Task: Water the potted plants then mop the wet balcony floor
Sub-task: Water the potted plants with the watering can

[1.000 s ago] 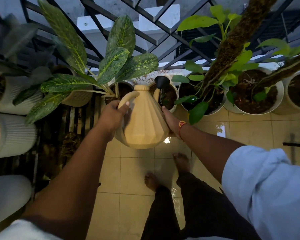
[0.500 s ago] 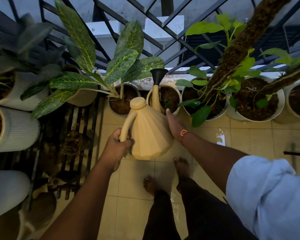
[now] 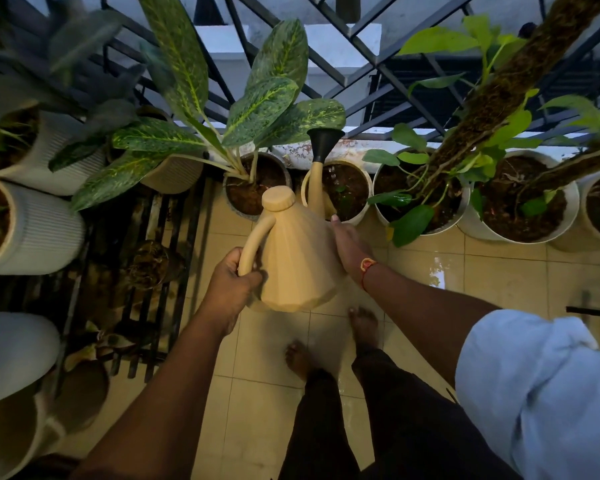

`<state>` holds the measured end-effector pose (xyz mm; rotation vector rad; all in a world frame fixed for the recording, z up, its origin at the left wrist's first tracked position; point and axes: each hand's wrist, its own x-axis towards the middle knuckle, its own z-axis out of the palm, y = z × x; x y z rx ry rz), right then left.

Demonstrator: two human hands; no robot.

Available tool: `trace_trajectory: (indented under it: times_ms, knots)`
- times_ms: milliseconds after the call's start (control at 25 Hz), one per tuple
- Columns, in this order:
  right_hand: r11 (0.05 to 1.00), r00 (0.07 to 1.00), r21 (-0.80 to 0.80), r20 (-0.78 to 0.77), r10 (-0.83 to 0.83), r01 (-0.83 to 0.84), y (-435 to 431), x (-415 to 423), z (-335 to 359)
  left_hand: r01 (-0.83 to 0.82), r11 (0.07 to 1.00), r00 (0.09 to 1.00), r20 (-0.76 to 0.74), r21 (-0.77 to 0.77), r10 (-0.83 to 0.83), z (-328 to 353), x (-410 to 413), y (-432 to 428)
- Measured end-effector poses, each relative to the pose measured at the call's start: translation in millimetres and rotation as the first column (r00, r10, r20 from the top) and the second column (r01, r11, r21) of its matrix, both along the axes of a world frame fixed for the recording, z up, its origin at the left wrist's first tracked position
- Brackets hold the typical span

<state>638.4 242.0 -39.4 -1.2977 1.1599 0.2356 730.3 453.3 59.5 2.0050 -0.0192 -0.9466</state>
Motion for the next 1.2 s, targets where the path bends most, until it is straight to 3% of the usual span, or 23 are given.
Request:
trace_trajectory:
  times_ms: [280,600,1200]
  knots:
    - [0.995,0.994,0.035,0.056,0.093,-0.095,50.5,44.8,11.8,-0.055,0.997,0.998,0.028,0.045,0.054,16.2,41.5,53.6]
    - [0.971,0.972,0.043,0.011,0.236,-0.236,110.8,117.1,30.8,-0.096,0.992,0.994,0.068,0.079,0.09,36.5,98.3,120.4]
    - [0.954,0.972,0.208,-0.046,0.232,-0.218,88.1,160.3,21.5,-0.149,0.974,0.988,0.055,0.171,0.141,33.4,172.1,68.1]
